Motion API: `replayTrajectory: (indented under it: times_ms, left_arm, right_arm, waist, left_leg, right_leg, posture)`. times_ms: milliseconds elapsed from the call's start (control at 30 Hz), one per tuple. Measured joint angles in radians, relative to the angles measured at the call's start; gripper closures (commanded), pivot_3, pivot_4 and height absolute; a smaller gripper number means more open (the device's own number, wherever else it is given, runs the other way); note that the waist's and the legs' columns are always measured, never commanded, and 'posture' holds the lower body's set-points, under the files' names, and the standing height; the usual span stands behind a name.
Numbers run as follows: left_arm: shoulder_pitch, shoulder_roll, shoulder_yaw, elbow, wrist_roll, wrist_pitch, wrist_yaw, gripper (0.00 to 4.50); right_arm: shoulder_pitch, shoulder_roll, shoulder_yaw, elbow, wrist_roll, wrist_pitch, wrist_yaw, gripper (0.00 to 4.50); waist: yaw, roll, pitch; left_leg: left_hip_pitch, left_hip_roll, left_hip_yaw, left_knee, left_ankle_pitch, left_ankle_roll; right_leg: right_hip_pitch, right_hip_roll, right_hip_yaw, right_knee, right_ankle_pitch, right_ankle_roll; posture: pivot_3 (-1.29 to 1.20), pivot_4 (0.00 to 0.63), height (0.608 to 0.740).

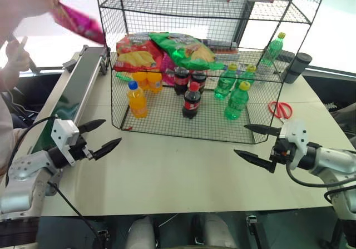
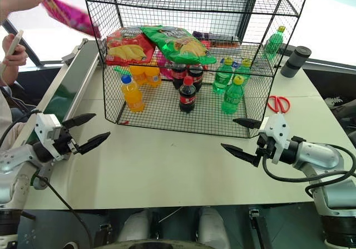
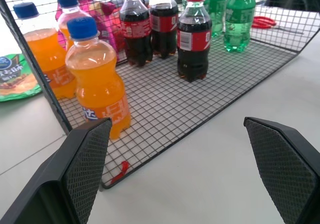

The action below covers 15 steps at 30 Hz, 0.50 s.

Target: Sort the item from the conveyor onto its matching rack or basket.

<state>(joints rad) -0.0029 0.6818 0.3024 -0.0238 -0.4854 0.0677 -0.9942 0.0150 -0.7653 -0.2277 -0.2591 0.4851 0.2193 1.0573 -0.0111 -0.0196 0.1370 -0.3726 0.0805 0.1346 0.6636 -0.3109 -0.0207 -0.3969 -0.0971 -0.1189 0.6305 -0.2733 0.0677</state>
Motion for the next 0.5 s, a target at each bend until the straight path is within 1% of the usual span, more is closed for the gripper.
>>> replayTrajectory:
  times_ms: [500]
  left_arm:
    - [0.033,0.0,0.011,0.003,0.008,-0.055,-0.006,0.0]
  right_arm:
    - [-0.036,0.0,0.028,0.028,-0.003,-0.008,0.003,0.05]
  waist:
    - [0.0,0.0,0.0]
  left_leg:
    - [0.0,0.0,0.0,0.0,0.0,0.0]
  right_leg:
    - [0.0,0.0,0.0,0.0,0.0,0.0]
  posture:
    - [0.0,0.15,0.726]
